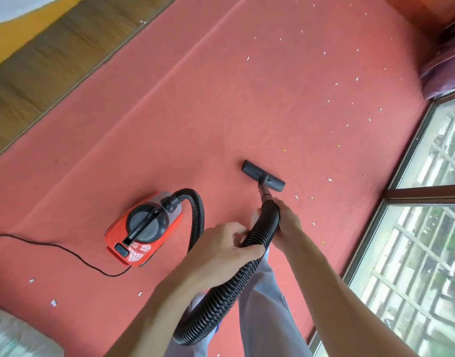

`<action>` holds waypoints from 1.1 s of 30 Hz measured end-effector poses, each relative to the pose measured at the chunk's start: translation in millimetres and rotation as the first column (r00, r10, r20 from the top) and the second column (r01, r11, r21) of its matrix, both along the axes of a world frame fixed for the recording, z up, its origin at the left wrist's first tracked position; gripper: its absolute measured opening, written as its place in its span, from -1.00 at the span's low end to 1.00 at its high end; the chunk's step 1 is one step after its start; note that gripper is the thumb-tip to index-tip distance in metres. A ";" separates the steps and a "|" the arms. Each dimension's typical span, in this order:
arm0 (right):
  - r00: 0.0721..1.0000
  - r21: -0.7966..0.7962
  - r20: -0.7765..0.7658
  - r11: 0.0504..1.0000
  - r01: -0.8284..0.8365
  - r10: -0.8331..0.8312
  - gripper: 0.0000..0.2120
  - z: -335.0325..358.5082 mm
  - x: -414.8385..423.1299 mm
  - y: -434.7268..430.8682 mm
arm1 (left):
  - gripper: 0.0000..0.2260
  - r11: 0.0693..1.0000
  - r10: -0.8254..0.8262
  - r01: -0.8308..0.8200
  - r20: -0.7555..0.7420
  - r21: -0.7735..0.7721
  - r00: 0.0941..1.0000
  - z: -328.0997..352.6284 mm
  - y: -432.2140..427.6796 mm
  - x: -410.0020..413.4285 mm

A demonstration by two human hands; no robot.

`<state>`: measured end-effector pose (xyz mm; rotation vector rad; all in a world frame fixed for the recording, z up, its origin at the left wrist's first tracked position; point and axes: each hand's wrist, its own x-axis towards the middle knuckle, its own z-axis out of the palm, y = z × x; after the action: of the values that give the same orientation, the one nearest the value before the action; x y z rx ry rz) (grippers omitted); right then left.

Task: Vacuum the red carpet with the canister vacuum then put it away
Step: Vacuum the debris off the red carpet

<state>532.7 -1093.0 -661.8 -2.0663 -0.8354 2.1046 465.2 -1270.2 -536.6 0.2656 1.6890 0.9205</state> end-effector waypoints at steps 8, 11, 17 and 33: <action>0.997 0.000 -0.005 0.997 0.078 -0.078 -0.77 -18.5 -4.7 48.6 | -0.79 0.999 -0.039 0.038 -0.030 -0.028 0.999 -11.2 51.3 1.2; 0.997 0.030 0.021 0.997 0.075 -0.076 -0.79 -24.7 -10.8 76.6 | -0.77 0.999 -0.028 0.027 -0.040 -0.019 0.999 -14.1 78.3 -2.7; 0.995 0.106 0.085 0.993 0.044 -0.053 -0.63 -30.1 -39.9 134.4 | -0.83 0.997 0.078 -0.078 -0.044 0.012 0.996 -21.8 137.9 -16.9; 0.995 -0.010 0.058 0.996 0.087 -0.087 -0.77 -0.2 -74.5 292.6 | -0.79 0.995 0.007 -0.019 0.119 0.095 0.993 7.8 290.4 -101.0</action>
<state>458.2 -800.4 -662.0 -2.1372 -0.7267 2.0207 364.2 -979.9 -528.9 0.2590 1.5413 1.0093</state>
